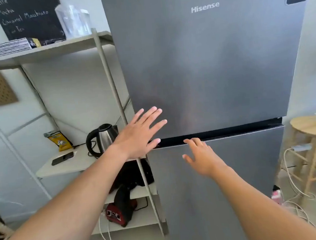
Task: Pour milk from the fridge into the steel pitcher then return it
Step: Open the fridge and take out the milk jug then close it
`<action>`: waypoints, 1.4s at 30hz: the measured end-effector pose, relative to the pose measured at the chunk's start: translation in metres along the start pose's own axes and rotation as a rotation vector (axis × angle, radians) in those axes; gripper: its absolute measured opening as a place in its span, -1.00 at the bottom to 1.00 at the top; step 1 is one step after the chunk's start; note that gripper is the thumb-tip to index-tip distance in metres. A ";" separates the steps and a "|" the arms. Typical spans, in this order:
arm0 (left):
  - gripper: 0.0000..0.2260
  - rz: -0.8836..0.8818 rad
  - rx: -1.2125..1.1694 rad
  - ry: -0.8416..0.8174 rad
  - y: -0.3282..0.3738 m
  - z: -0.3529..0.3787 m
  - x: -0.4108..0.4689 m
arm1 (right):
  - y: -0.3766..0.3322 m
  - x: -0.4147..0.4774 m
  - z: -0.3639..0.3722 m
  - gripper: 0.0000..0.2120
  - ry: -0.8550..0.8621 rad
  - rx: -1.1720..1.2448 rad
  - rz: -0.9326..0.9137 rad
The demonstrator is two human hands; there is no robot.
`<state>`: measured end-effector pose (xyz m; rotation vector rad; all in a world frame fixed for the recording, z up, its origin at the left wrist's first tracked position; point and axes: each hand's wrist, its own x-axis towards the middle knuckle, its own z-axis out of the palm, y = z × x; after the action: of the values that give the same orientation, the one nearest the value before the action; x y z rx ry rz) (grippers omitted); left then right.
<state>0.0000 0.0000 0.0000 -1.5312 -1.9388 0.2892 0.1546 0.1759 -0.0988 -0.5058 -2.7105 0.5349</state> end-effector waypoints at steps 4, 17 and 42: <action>-0.43 0.150 0.119 0.158 0.001 0.023 0.047 | 0.016 0.027 0.019 -0.47 -0.018 -0.016 -0.054; -0.48 0.273 0.226 0.440 -0.038 0.094 0.101 | 0.008 0.086 0.068 -0.51 0.005 -0.182 -0.176; -0.54 0.325 0.066 0.728 -0.046 0.119 0.107 | -0.031 0.096 0.091 -0.79 0.252 -0.082 0.141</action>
<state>-0.1205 0.1107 -0.0297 -1.6091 -1.1089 -0.0724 0.0271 0.1607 -0.1415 -0.7381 -2.4762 0.3687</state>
